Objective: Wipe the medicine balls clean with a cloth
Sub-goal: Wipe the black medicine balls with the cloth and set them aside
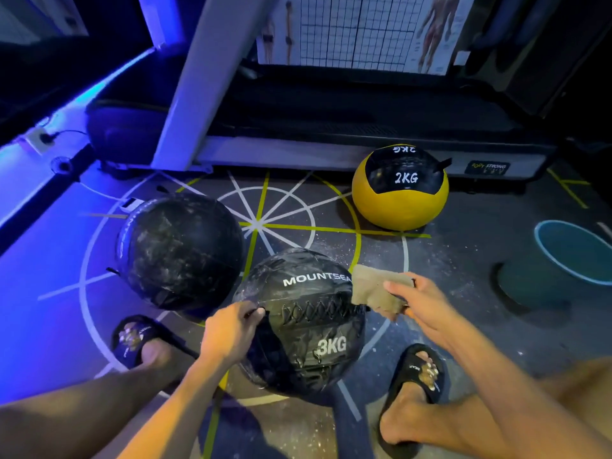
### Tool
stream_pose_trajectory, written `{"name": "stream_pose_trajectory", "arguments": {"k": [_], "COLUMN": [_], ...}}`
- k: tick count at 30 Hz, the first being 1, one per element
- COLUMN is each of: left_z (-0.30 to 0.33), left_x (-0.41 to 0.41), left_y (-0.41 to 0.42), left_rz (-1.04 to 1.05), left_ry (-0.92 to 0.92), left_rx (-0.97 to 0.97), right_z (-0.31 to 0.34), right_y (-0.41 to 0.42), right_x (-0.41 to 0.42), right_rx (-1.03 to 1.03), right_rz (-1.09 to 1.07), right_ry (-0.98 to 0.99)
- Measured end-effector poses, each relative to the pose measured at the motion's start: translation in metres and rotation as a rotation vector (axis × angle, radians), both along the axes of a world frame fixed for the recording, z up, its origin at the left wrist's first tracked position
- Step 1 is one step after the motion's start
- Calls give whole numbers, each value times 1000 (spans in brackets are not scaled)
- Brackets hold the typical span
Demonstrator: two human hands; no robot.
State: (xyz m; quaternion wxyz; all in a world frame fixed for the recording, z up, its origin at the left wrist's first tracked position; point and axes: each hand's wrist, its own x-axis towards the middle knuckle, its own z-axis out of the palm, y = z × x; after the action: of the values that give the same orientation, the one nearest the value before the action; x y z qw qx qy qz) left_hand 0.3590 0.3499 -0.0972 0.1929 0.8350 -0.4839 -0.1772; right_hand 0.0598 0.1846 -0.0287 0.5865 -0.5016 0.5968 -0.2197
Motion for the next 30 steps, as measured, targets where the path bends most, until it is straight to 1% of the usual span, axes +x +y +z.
{"name": "stream_pose_trajectory", "arguments": {"k": [2,3,6,7,9,12,14,16,19,20,24,25,27,28,29,30], "left_z": [-6,-9,-16,-16,-19,-23,-25,-26,-26,-27,-27,-27,-27,-27,-27,-26], "left_x": [9,12,22,23,28,33,35,37,38,39,43,43,42,41,40,38], "left_y": [4,6,10,10,13,15,11,8,6,5,3,2,-1,-1,-2,-2], "left_rz": [11,19,48,59,77,93,92,99,109,116,134,133,127,124,122,122], "left_ry": [0,-3,6,13,26,45,57,72,81,88,98,101,98,94,88,83], "left_rx": [-35,-52,-99,-110,-116,-123,-112,-102,-103,-105,-101,-103,-94,-87,-83,-81], "right_z": [-18,-24,-36,-39,-47,-58,-65,-71,-72,-74,-94,-98,-102,-102,-101,-99], "right_y": [7,10,11,11,12,13,13,12,8,6,4,7,20,31,43,56], "right_x": [13,18,33,37,48,69,77,77,66,64,69,74,92,104,117,128], "right_rx": [9,-6,-171,-237,-349,-456,-513,-527,-508,-512,-508,-506,-479,-503,-562,-647], "right_rz": [-82,-120,-202,-204,-125,94,158,133,13,16,232,234,108,67,70,134], "right_ry": [-13,17,225,263,336,437,483,483,444,457,547,554,485,424,355,303]}}
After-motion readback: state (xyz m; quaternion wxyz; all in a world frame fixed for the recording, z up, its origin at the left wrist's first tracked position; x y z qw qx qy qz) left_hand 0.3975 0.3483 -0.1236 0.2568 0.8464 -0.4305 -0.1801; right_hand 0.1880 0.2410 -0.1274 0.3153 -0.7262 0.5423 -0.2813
